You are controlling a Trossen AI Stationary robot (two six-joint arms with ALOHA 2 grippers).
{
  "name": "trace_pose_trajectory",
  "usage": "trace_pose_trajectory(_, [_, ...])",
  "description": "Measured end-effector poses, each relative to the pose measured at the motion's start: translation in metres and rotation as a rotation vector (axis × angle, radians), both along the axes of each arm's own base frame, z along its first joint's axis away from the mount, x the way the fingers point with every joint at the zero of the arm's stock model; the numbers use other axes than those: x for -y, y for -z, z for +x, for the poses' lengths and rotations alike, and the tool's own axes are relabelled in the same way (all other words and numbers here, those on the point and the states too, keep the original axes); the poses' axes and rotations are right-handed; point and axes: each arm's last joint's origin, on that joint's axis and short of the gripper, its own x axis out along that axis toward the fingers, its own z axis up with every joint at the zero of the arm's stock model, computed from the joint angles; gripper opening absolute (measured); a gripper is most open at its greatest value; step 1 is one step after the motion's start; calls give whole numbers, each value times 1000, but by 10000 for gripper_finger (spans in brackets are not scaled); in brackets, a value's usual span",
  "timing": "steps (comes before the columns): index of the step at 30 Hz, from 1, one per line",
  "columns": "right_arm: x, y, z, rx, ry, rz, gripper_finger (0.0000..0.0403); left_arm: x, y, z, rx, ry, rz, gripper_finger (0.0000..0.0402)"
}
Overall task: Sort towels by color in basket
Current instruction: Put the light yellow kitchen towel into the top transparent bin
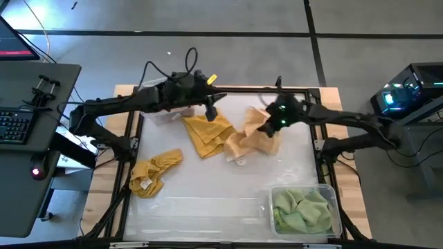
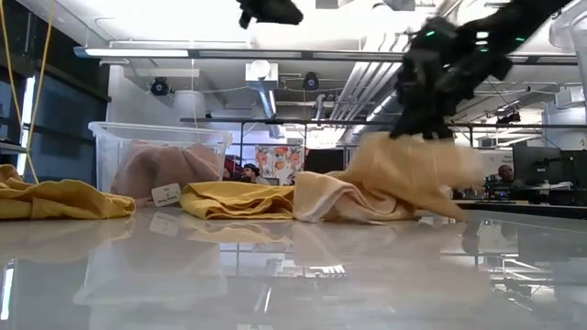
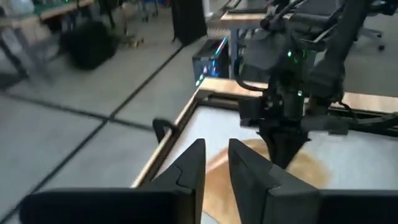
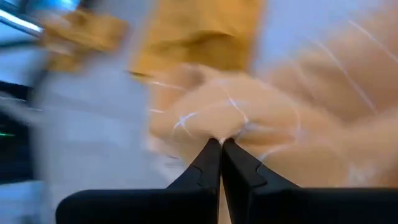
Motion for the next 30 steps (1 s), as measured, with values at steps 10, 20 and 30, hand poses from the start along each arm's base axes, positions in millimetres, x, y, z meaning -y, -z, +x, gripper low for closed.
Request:
trace_pose_trajectory(10, [-4, -40, -8, 571, 135, 29, 1, -28, 46, 64, 171, 214, -80, 159])
trace_pose_trajectory(20, [-1, -103, -1, 794, 78, -107, 0, -34, 80, 95, 277, 338, -211, 250])
trace_pose_trajectory(30, [-1, -128, -1, 860, 58, -178, 0, -29, 89, 105, 317, 385, -190, 222])
